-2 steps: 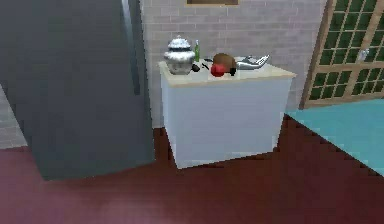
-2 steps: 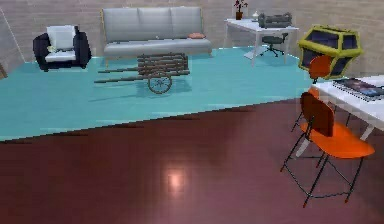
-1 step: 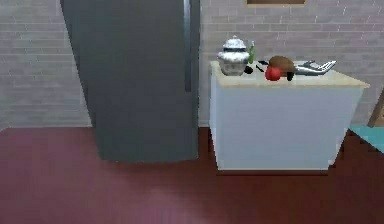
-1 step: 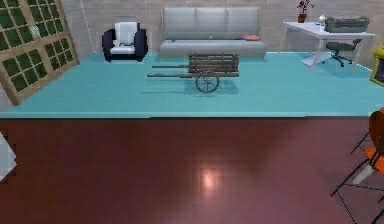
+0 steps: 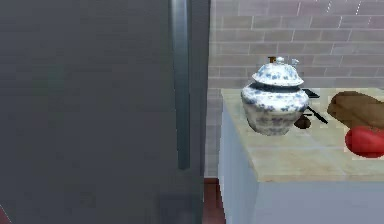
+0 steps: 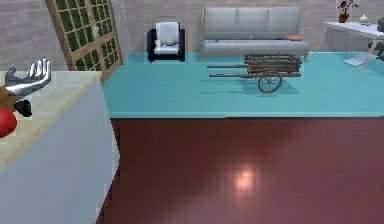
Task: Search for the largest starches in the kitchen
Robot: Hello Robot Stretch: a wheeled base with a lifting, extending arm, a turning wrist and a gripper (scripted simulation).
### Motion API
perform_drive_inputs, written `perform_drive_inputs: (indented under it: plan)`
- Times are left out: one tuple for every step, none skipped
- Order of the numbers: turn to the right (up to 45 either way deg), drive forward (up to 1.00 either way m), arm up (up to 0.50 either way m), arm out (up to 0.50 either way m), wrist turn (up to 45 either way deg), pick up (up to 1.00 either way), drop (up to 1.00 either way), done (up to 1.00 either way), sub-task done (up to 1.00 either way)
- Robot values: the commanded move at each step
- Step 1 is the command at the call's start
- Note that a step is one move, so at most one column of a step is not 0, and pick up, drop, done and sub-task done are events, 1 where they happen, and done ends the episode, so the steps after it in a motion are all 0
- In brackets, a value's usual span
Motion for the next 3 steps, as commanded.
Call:
perform_drive_inputs:
  plan:
    - [-9.0, 0.00, 0.00, 0.00, 0.0, 0.00, 0.00, 0.00, 0.00]
    - [0.0, 0.15, 0.00, 0.00, 0.0, 0.00, 0.00, 0.00, 0.00]
    - [45.0, 0.00, 0.00, 0.00, 0.0, 0.00, 0.00, 0.00, 0.00]
